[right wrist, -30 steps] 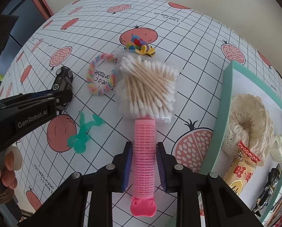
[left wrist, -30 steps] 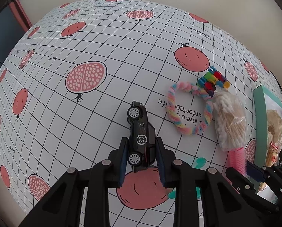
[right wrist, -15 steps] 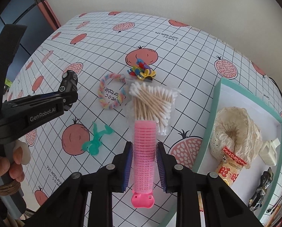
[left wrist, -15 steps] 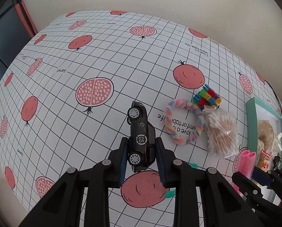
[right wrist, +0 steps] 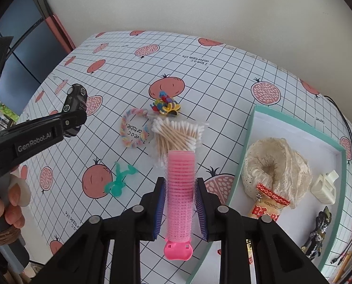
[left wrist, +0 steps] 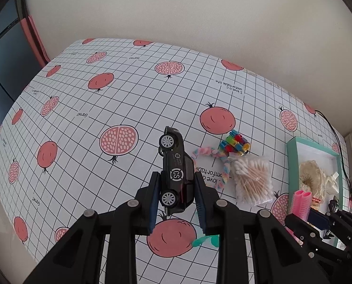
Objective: Organize objects
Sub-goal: 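Carry the toy car with the left tool while the right tool carries the hair roller over the tray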
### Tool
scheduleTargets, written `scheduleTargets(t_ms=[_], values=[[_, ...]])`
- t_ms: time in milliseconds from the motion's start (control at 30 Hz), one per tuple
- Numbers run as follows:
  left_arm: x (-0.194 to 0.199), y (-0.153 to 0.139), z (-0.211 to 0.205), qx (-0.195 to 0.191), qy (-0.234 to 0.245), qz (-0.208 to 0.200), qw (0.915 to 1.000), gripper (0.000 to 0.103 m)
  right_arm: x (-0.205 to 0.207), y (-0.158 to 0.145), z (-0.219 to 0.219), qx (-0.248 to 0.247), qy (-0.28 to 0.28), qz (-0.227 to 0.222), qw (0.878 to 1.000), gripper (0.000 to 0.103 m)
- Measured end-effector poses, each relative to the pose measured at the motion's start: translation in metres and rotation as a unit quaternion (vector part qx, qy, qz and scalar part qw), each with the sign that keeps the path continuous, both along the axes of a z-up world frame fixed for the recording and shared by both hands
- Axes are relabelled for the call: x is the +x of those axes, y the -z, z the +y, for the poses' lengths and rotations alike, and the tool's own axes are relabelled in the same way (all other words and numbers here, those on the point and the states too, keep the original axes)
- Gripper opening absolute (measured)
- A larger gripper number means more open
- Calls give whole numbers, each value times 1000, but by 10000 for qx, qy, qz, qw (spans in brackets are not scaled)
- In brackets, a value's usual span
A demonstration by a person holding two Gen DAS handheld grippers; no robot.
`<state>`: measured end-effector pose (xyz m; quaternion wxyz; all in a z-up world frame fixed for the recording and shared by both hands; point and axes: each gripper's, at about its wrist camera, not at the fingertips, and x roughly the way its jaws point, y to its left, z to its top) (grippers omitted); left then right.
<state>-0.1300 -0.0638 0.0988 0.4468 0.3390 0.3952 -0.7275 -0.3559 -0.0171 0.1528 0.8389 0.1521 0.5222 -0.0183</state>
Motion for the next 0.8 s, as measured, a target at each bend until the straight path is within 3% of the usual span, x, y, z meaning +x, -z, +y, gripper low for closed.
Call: scheduleTargets(t_ms=[367,800], values=[[-51,-40,36,-319,491,241,9980,29,-39,-7,-57,65,592,-100,9982,27],[-132,-56,92,-286,1305,336,9905,29,-97,3,-131,156,1407,-34,9899,27]])
